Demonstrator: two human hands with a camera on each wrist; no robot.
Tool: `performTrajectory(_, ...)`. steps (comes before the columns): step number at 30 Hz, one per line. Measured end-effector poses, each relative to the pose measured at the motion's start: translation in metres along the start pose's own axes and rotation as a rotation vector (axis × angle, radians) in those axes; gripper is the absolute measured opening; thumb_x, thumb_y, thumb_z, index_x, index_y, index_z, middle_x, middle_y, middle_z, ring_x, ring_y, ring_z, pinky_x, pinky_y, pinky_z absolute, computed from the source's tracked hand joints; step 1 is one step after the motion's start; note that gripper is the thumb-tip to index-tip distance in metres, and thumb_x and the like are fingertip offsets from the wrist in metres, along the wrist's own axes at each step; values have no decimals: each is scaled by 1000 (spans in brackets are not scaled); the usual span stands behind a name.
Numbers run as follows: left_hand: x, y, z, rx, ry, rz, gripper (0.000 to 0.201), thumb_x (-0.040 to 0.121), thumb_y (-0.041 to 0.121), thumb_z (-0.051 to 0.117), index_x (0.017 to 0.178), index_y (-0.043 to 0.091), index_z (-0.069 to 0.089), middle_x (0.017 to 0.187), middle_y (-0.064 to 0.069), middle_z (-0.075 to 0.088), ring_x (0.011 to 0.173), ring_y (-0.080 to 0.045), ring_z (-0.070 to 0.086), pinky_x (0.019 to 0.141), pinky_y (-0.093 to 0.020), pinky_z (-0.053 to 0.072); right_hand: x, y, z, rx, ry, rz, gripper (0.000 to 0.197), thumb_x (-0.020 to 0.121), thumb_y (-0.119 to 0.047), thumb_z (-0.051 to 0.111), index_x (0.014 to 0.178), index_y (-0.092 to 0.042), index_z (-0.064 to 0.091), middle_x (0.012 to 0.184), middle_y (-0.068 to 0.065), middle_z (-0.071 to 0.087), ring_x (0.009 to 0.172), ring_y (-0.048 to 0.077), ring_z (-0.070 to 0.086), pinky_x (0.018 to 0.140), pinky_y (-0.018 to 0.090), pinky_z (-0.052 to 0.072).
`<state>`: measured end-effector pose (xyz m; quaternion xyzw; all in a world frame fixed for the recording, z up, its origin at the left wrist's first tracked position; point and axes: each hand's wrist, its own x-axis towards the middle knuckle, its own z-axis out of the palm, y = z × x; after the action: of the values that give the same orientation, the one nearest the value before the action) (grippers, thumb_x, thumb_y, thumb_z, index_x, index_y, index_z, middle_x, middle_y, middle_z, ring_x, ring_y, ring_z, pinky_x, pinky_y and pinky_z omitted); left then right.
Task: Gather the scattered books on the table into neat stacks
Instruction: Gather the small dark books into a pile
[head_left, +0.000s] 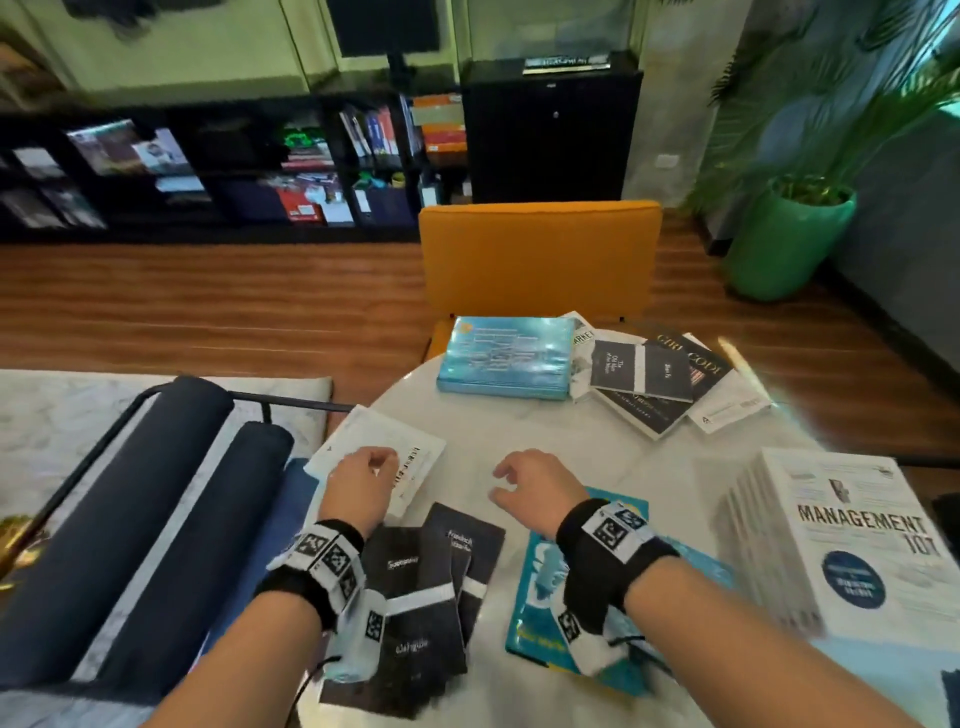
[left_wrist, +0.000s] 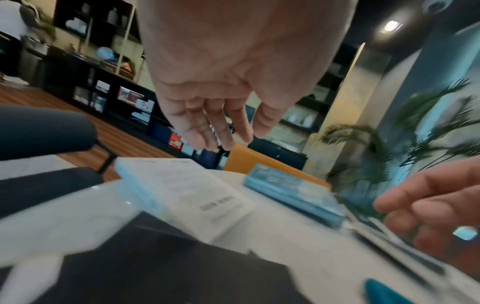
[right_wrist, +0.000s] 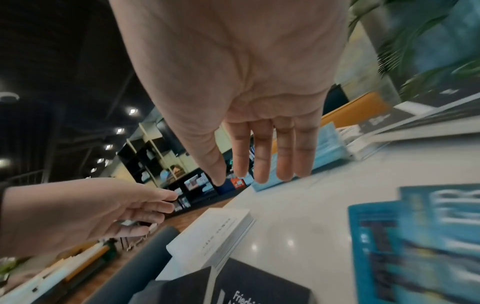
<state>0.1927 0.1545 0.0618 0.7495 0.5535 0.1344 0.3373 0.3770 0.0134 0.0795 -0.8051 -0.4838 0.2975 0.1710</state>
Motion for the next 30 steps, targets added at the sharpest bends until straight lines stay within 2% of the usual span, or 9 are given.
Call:
performTrajectory(3, 46, -44, -24, 255, -50, -72, 39, 95, 34, 54, 126, 12, 62, 130, -13, 62, 123, -30, 54, 106, -37, 40, 44, -29, 21, -43, -94, 25, 39, 90, -36, 56, 125, -18, 59, 128, 7, 58, 120, 25, 53, 101, 33, 43)
performTrajectory(6, 82, -76, -34, 403, -111, -163, 47, 95, 42, 52, 129, 11, 58, 130, -19, 59, 123, -37, 50, 101, -39, 41, 80, -46, 39, -69, -185, 78, 46, 91, -33, 56, 133, -15, 53, 135, 8, 54, 122, 26, 52, 102, 35, 43)
performTrajectory(11, 125, -118, -27, 232, -192, -307, 69, 95, 51, 49, 145, 5, 39, 146, -19, 45, 130, -38, 47, 106, -41, 39, 124, -63, 68, 8, -230, 171, 49, 86, -33, 61, 130, -16, 50, 128, 7, 59, 113, 27, 59, 96, 39, 50)
performTrajectory(14, 138, -129, -16, 58, -250, -269, 70, 89, 59, 50, 133, 5, 56, 132, -18, 60, 119, -36, 57, 102, -41, 44, 137, -67, 85, 67, -228, 227, 53, 85, -34, 62, 132, -16, 44, 126, 8, 56, 111, 27, 59, 96, 40, 50)
performTrajectory(16, 144, -136, -10, 57, -251, -246, 79, 80, 70, 41, 127, 9, 62, 125, -18, 65, 114, -37, 59, 100, -46, 46, 142, -68, 92, 98, -203, 251, 54, 88, -32, 59, 135, -17, 38, 127, 11, 48, 113, 29, 56, 97, 38, 49)
performTrajectory(20, 143, -125, -17, 98, -220, -260, 68, 93, 66, 34, 124, 13, 65, 121, -18, 65, 112, -38, 59, 99, -44, 45, 147, -67, 97, 135, -181, 261, 58, 90, -34, 54, 141, -20, 29, 128, 11, 41, 112, 29, 56, 96, 35, 49)
performTrajectory(24, 140, -97, -39, -111, -122, -224, 46, 92, 55, 52, 89, 11, 67, 86, -9, 71, 82, -30, 67, 78, -44, 57, 150, -66, 92, 152, -176, 263, 55, 89, -40, 54, 137, -21, 34, 131, 12, 42, 117, 29, 51, 101, 38, 45)
performTrajectory(27, 139, -69, -54, -222, -168, -221, 36, 91, 44, 61, 91, 8, 65, 84, -8, 71, 77, -23, 69, 53, -31, 59, 145, -69, 82, 108, -109, 214, 62, 87, -55, 52, 139, -22, 39, 141, 11, 33, 133, 30, 30, 109, 41, 32)
performTrajectory(30, 135, -38, -59, -253, -172, -153, 30, 95, 37, 58, 95, 7, 64, 87, -10, 70, 72, -22, 68, 46, -26, 57, 130, -80, 73, 179, -108, 88, 93, 77, -73, 54, 149, -21, 28, 152, 3, 23, 140, 24, 16, 114, 39, 22)
